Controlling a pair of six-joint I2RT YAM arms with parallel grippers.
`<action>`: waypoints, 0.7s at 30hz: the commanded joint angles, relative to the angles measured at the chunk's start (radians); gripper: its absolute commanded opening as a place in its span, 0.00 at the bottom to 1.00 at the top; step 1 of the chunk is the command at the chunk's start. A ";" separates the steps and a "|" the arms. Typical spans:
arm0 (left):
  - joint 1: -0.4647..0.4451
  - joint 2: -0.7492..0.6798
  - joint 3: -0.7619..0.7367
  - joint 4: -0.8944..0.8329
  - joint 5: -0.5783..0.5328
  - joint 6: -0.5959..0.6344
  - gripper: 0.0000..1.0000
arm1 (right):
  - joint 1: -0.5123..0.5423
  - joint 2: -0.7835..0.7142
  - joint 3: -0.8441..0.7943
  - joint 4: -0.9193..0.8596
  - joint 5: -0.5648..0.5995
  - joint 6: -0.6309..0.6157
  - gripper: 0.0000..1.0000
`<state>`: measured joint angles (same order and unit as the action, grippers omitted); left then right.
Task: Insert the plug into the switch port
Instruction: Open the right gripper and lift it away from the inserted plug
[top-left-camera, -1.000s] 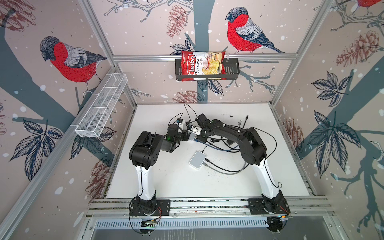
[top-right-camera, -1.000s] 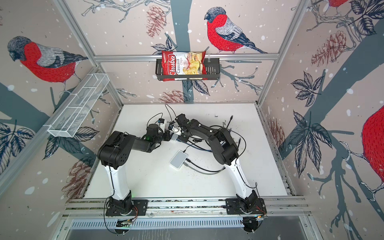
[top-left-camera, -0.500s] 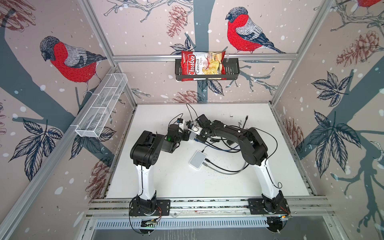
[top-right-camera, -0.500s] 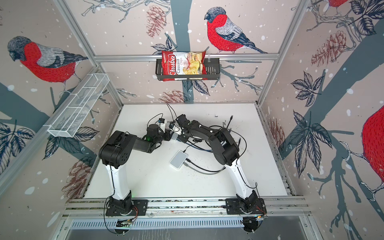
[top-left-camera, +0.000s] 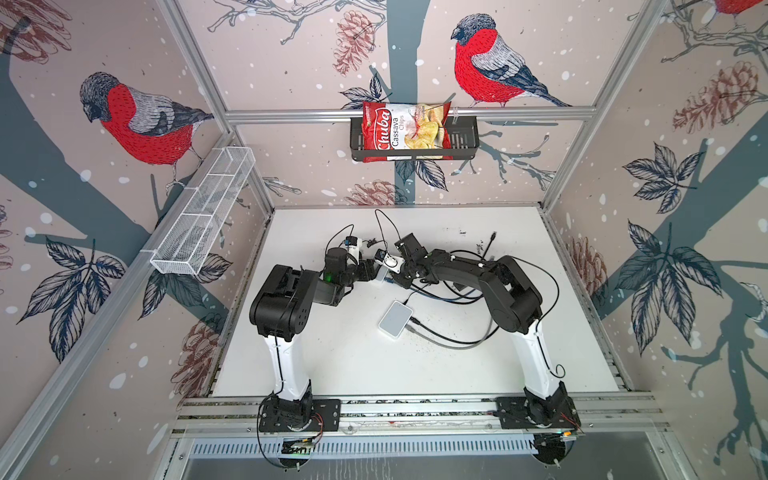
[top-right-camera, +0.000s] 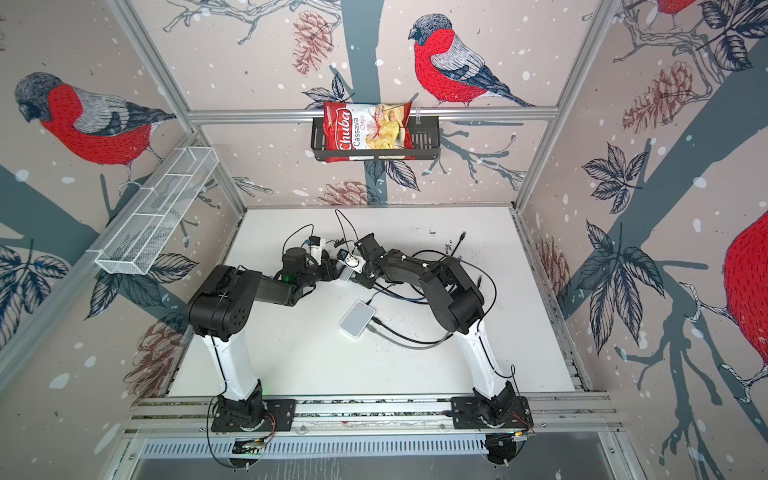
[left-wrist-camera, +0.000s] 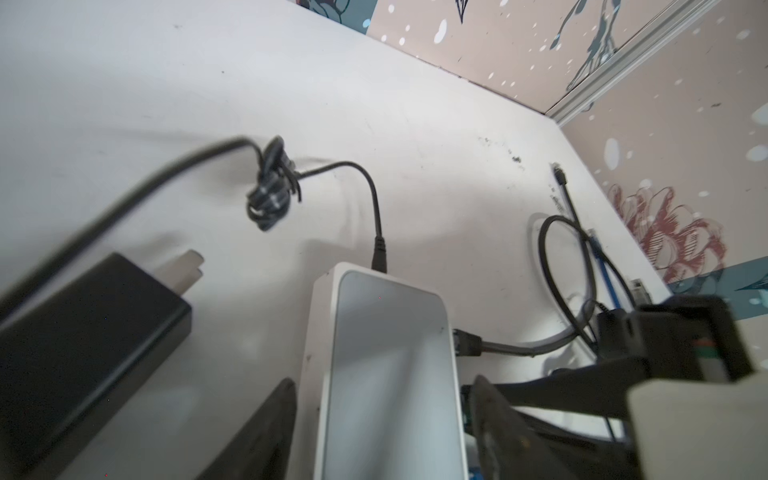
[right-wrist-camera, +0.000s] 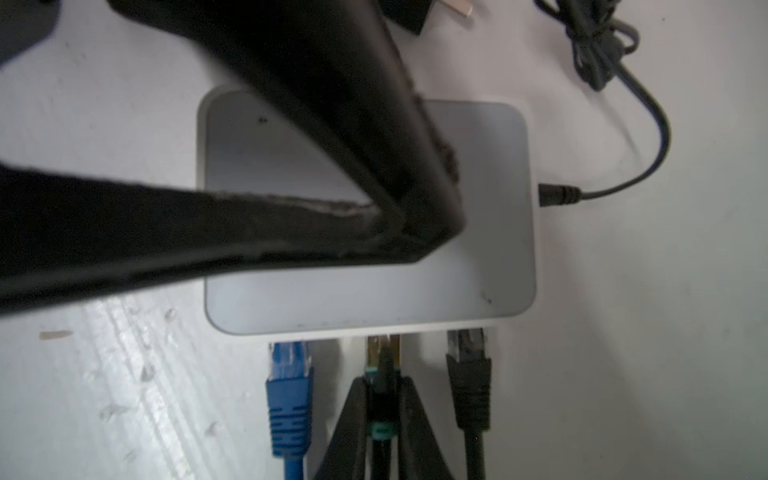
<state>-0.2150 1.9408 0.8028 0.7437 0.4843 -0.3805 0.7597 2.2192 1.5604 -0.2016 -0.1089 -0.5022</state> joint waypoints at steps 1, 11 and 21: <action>0.001 -0.022 0.016 0.007 0.062 0.011 0.97 | 0.001 -0.001 -0.016 0.009 -0.004 -0.046 0.16; 0.003 -0.067 0.031 -0.072 0.002 0.051 0.97 | -0.019 -0.007 -0.019 -0.031 -0.020 -0.043 0.99; 0.003 -0.107 0.053 -0.165 -0.029 0.090 0.97 | -0.029 -0.028 -0.027 -0.026 -0.009 -0.040 0.99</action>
<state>-0.2115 1.8496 0.8452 0.5838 0.4461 -0.3134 0.7322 2.2013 1.5417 -0.1631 -0.1230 -0.5243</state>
